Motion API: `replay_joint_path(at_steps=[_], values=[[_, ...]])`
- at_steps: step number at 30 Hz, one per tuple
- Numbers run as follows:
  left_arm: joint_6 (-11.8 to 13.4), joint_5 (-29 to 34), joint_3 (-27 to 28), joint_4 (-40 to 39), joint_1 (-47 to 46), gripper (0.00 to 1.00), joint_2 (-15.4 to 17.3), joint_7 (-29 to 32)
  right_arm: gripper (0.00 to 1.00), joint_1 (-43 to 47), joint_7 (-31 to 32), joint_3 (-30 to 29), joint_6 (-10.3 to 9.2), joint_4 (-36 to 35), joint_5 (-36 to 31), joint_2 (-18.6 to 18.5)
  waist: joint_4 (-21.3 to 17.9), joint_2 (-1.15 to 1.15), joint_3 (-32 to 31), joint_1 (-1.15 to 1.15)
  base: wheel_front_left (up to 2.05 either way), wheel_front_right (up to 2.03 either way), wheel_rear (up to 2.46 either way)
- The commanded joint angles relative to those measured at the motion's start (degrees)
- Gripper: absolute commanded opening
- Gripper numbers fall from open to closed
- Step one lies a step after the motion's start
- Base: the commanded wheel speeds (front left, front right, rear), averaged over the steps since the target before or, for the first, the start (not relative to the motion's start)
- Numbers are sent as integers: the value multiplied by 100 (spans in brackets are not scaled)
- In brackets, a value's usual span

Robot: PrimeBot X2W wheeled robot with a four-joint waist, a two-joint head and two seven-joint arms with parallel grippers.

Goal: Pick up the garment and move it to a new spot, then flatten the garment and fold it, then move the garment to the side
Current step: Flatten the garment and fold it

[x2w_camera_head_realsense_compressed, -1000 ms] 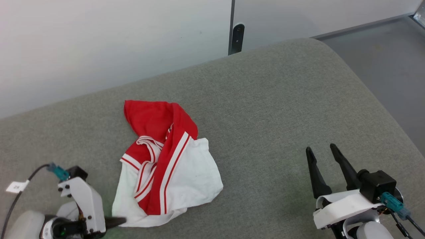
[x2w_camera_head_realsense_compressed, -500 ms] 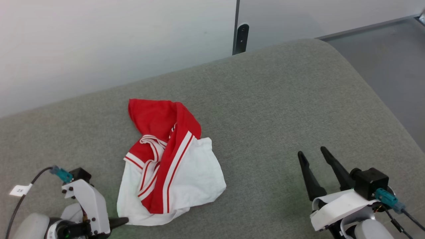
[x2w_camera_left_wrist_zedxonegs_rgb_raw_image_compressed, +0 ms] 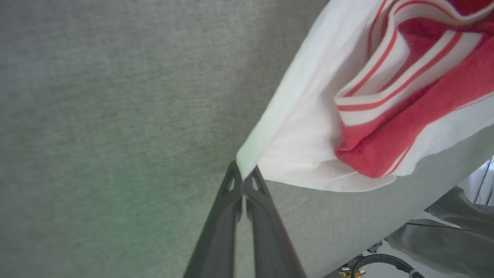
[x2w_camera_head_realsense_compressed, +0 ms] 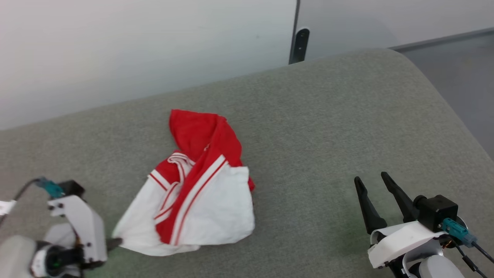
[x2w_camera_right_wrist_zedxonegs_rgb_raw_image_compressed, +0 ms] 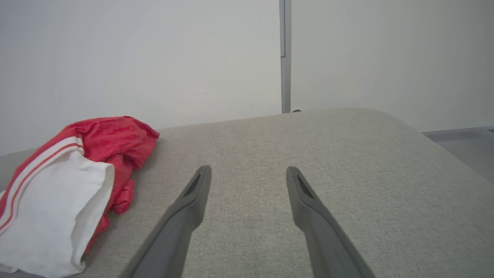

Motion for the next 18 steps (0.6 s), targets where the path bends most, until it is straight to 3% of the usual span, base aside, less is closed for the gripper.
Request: replay_joint_path(at_steps=[1,11,18], values=[[37,59,50,-64,-21,0,137,11,100,49,8,-15,-7,15,-51,15,89,0,-29,0,0,0,0],[231,267,332,-402,327,0,960,107,100,97,96,14,-7,93,-58,63,275,0,-21,0,0,0,0],[12,188,352,33,606,0,701,-425,100,10,98,87,-7,160,-11,93,243,0,83,0,0,0,0]])
